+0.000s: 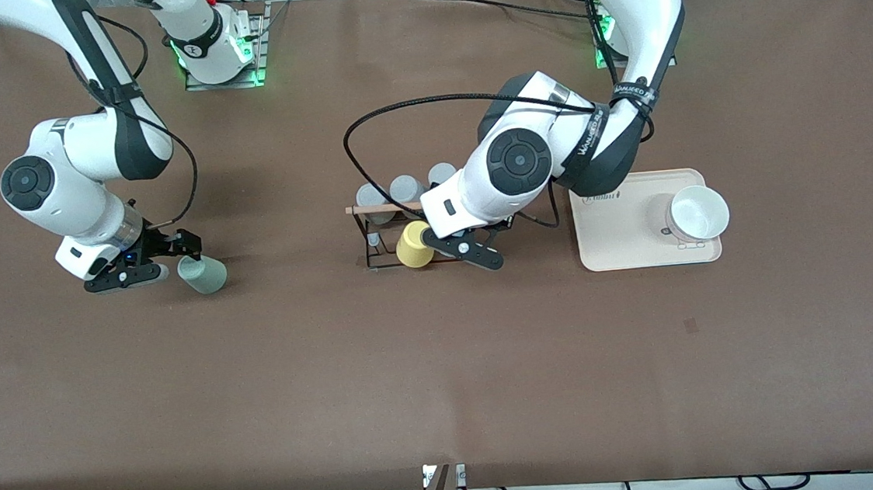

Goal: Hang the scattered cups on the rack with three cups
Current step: 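Hang the blue cup on the rack while the right gripper reaches the mint cup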

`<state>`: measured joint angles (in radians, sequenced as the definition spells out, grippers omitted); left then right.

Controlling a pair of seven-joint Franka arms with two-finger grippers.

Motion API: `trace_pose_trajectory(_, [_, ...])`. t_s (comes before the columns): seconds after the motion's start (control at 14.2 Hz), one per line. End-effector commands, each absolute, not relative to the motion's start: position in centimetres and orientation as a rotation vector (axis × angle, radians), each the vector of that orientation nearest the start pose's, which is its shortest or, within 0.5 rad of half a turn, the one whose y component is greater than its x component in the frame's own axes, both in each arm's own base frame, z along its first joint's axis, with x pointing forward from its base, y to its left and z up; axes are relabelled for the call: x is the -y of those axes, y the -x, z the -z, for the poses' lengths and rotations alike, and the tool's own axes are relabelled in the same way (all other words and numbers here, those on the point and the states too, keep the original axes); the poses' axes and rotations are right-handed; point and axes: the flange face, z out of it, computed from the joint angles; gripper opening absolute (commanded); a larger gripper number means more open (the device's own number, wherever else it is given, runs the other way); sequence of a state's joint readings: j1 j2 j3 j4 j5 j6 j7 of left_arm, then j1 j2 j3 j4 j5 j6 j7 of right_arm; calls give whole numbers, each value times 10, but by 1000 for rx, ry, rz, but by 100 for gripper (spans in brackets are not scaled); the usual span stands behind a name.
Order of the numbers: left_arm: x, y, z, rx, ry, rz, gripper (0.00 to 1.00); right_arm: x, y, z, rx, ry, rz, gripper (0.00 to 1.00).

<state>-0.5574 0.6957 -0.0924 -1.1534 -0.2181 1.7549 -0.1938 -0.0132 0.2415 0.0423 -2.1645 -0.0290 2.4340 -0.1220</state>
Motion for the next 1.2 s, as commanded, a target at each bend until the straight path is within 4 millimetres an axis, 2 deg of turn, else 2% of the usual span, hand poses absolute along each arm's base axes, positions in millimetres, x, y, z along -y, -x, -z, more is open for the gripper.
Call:
trace_pose_trajectory(0.0, [456, -581, -384, -659, 3232, -324, 32, -13, -565, -272, 301, 3140, 62, 100])
trace_pose_trajectory(0.42, [453, -578, -379, -686, 3141, -303, 32, -12, -567, -244, 254, 3132, 27, 100])
trace_pose_trajectory(0.56, [454, -578, -369, -686, 3131, -320, 32, -14, -569, -236, 175, 3134, 23, 100])
trace_pose_trajectory(1.13, [464, -574, -349, -701, 3118, -349, 32, -14, -568, -228, 126, 3136, 6, 100])
